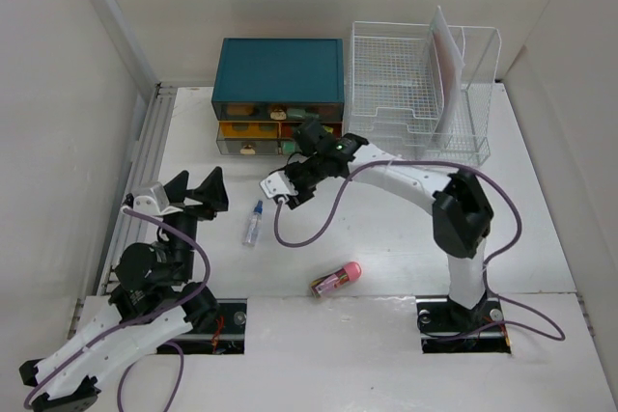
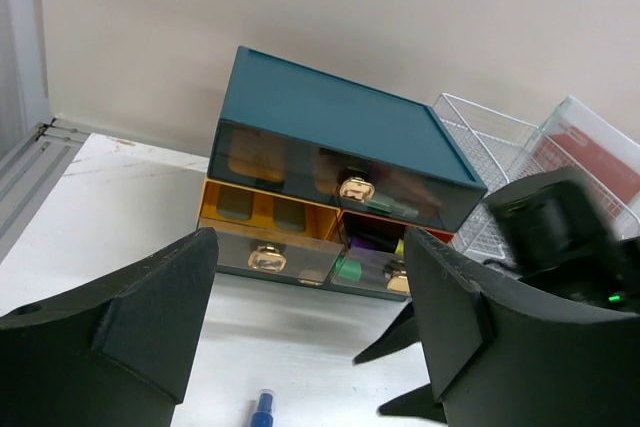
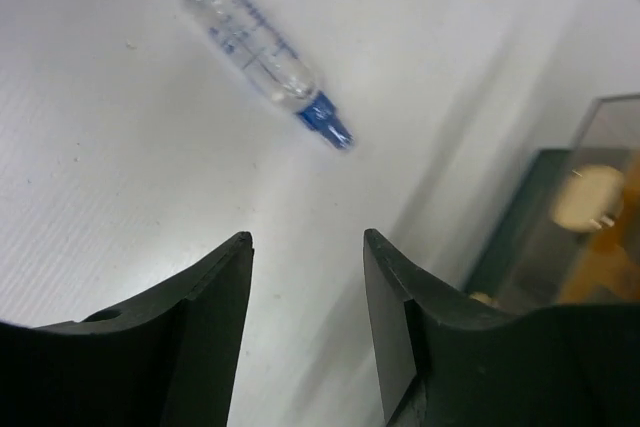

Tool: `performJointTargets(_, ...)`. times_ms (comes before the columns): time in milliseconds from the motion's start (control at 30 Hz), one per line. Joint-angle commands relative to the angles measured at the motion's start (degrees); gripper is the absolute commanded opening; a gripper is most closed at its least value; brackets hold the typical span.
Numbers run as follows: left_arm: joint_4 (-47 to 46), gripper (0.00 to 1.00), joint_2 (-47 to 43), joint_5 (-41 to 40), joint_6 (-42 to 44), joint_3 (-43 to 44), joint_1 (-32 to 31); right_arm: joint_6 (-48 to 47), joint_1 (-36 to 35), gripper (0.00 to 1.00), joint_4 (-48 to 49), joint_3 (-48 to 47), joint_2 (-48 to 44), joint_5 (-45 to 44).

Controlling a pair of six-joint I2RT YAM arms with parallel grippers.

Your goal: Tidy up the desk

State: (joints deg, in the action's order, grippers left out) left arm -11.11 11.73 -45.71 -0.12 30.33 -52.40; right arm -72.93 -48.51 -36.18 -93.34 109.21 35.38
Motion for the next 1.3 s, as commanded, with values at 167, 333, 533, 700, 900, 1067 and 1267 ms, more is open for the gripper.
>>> performJointTargets(167,-3.1,0.72,-1.7,-0.4,1.2,-0.6,0.0,-9.4,-2.2,0.54,-6.9,-9.7,7.4,5.2)
performJointTargets(333,-3.1,0.72,-2.2,-0.4,1.2,-0.6,0.0,-10.6,-4.1,0.55,-6.3,-10.8,10.9,0.8)
performJointTargets(533,-3.1,0.72,-2.2,0.1,1.2,-0.6,0.0,-14.6,-5.9,0.56,-9.2,-16.5,15.0,-0.8)
performJointTargets(700,-3.1,0.72,-2.8,0.1,1.2,-0.6,0.0,-17.2,-8.3,0.56,-9.8,-19.0,17.4,-2.8)
performJointTargets(900,-3.1,0.72,-3.3,0.1,1.2,-0.6,0.0,-22.1,-10.1,0.57,-14.7,-25.0,21.7,-4.5)
performJointTargets(1067,-3.1,0.72,-3.8,0.6,1.2,-0.6,0.0,-24.7,-11.9,0.57,-17.8,-27.2,24.2,-6.2)
performJointTargets(1267,-3.1,0.72,-4.3,0.6,1.2,-0.6,0.0,-28.1,-12.9,0.57,-21.9,-29.4,27.6,-6.8)
